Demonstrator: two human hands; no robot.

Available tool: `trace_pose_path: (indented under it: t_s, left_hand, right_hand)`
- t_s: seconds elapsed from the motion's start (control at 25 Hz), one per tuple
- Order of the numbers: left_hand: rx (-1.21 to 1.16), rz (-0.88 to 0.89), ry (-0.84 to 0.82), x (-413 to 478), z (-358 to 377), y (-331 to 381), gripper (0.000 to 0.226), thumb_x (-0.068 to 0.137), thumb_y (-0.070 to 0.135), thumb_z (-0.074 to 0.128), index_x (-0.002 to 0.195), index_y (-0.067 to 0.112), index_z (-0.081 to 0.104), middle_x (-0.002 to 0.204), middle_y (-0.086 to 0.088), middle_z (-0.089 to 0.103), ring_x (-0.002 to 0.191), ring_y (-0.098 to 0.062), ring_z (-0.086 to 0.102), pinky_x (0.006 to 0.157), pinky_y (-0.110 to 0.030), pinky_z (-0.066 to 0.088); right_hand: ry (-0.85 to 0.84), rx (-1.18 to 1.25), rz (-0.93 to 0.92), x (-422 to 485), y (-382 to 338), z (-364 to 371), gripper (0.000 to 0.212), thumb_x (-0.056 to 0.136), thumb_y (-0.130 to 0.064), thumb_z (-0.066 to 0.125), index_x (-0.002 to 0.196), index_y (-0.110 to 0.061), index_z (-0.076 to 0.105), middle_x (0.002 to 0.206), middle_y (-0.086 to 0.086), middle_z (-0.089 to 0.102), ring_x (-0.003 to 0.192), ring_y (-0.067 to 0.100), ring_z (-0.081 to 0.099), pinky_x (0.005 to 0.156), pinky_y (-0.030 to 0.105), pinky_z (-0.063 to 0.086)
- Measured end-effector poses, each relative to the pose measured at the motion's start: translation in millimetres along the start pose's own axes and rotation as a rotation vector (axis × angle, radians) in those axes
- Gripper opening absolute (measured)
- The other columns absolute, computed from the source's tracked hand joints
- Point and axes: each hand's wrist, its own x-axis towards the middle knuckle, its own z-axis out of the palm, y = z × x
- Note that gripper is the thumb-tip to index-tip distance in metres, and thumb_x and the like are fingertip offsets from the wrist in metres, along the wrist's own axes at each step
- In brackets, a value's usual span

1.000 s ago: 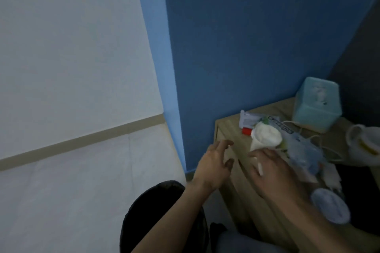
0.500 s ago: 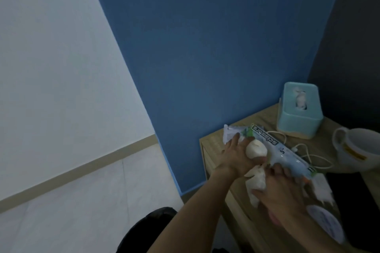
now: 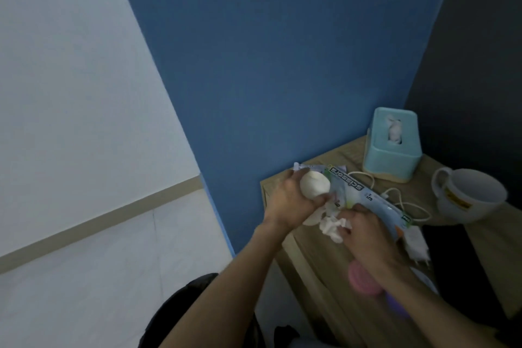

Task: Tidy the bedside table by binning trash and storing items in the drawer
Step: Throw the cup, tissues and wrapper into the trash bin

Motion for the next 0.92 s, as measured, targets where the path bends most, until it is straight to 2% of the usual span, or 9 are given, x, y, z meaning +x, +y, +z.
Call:
trace_pose_path:
  t_s: [0.16, 0.28, 0.4, 0.56, 0.68, 0.8, 0.92]
  left_hand:
    - [0.045, -0.138, 0.187, -38.5, -67.9, -27.5, 0.066, 0.072, 0.048, 0.073, 0.128, 0.021, 0.052, 0.125, -0.003, 0.052, 0.113, -0.023, 0.055, 0.094, -0.033, 0.046]
    - [0.083, -0.273, 0.264, -83.7, -112.8, -63.8, 0.068, 0.072, 0.051, 0.071, 0.13, 0.022, 0.05, 0.126, -0.002, 0.052, 0.113, -0.023, 0.054, 0.095, -0.035, 0.045]
    - [0.087, -0.436, 0.307, -143.7, -137.3, -108.3, 0.072, 0.071, 0.049, 0.072, 0.132, 0.02, 0.048, 0.127, -0.002, 0.05, 0.117, -0.021, 0.052, 0.099, -0.033, 0.042]
    - [0.047, -0.65, 0.278, -223.5, -128.1, -166.6, 0.074, 0.069, 0.045, 0.074, 0.133, 0.021, 0.046, 0.129, -0.003, 0.048, 0.12, -0.021, 0.051, 0.099, -0.032, 0.041]
    - [-0.009, -0.767, 0.232, -266.9, -101.3, -202.0, 0.074, 0.068, 0.046, 0.073, 0.132, 0.024, 0.044, 0.129, -0.001, 0.046, 0.12, -0.021, 0.05, 0.098, -0.036, 0.044]
    - [-0.027, -0.804, 0.178, -279.5, -76.7, -225.1, 0.075, 0.069, 0.048, 0.071, 0.134, 0.026, 0.041, 0.133, 0.001, 0.042, 0.122, -0.02, 0.048, 0.098, -0.039, 0.045]
    - [-0.013, -0.783, 0.152, -270.4, -65.5, -236.3, 0.075, 0.071, 0.048, 0.07, 0.135, 0.026, 0.04, 0.132, 0.0, 0.043, 0.123, -0.02, 0.046, 0.098, -0.038, 0.044]
  right_hand:
    - [0.049, 0.057, -0.152, 1.5, -50.6, 2.1, 0.015, 0.077, -0.014, 0.064, 0.088, -0.008, 0.073, 0.092, 0.013, 0.069, 0.085, 0.029, 0.064, 0.074, 0.031, 0.049]
    - [-0.007, 0.174, -0.232, -5.3, -101.0, 22.5, 0.013, 0.072, -0.007, 0.07, 0.084, -0.002, 0.072, 0.083, 0.015, 0.067, 0.077, 0.031, 0.062, 0.066, 0.025, 0.038]
    - [-0.127, 0.207, -0.319, -24.9, -152.9, 54.6, 0.011, 0.069, -0.006, 0.072, 0.078, -0.001, 0.07, 0.077, 0.016, 0.065, 0.07, 0.032, 0.061, 0.06, 0.029, 0.041]
    - [-0.336, 0.108, -0.373, -61.0, -191.1, 116.8, 0.009, 0.073, -0.008, 0.063, 0.075, 0.0, 0.068, 0.081, 0.021, 0.068, 0.077, 0.035, 0.063, 0.061, 0.034, 0.043]
    - [-0.524, -0.001, -0.339, -90.6, -195.0, 164.9, 0.014, 0.077, -0.013, 0.058, 0.083, -0.007, 0.07, 0.09, 0.016, 0.07, 0.084, 0.031, 0.063, 0.062, 0.03, 0.04]
    - [-0.652, -0.043, -0.236, -108.5, -187.8, 197.6, 0.016, 0.08, -0.017, 0.057, 0.09, -0.013, 0.07, 0.093, 0.012, 0.069, 0.088, 0.028, 0.062, 0.065, 0.027, 0.043]
    - [-0.663, -0.053, -0.191, -107.7, -177.5, 216.9, 0.016, 0.079, -0.02, 0.059, 0.089, -0.014, 0.07, 0.09, 0.01, 0.069, 0.085, 0.026, 0.063, 0.066, 0.027, 0.045]
